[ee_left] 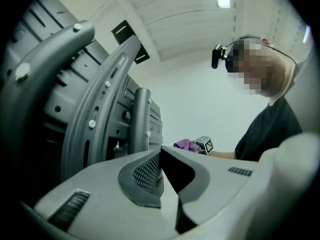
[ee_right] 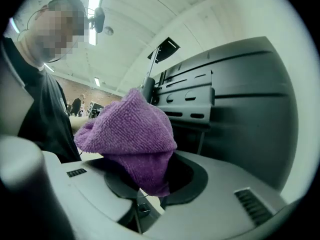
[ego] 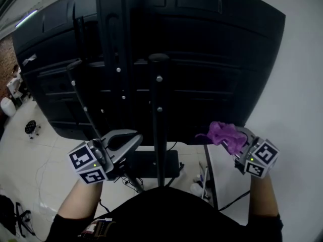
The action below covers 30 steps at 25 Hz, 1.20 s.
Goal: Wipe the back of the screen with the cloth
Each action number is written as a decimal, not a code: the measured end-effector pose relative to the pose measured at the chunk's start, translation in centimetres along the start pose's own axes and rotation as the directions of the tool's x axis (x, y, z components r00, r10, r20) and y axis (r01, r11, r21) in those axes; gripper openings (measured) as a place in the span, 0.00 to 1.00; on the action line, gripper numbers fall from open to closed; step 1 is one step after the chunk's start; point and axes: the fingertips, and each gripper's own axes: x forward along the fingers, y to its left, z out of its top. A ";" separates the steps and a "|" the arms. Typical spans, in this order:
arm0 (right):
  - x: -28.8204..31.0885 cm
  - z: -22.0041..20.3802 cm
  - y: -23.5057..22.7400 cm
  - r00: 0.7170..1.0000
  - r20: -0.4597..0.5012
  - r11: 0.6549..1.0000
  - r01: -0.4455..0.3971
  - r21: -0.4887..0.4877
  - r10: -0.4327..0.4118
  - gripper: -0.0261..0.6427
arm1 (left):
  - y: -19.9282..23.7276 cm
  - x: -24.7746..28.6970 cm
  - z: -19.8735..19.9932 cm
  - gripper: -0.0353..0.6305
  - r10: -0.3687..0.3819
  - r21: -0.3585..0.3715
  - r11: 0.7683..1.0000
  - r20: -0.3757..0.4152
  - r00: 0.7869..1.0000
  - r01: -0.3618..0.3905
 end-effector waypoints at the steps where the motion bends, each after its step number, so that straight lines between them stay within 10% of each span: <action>1: -0.2 1.1 -0.5 1.000 0.012 1.000 0.009 -0.024 -0.009 0.17 | -0.1 0.5 1.1 0.05 -0.004 0.028 1.000 0.003 1.000 0.004; 14: -0.9 22.2 -7.0 0.953 0.237 0.908 0.263 -0.327 -0.190 0.17 | 1.7 4.2 17.8 0.05 -0.014 0.297 0.955 0.078 0.997 -0.010; 24: 5.3 33.1 -10.2 0.853 0.358 0.693 0.519 -0.500 -0.380 0.18 | 3.2 7.7 25.6 0.05 0.032 0.421 0.904 0.117 0.993 -0.079; 30: 13.0 37.2 -9.8 0.790 0.386 0.426 0.592 -0.685 -0.477 0.18 | 3.3 7.7 25.8 0.05 0.043 0.425 0.901 0.101 0.994 -0.082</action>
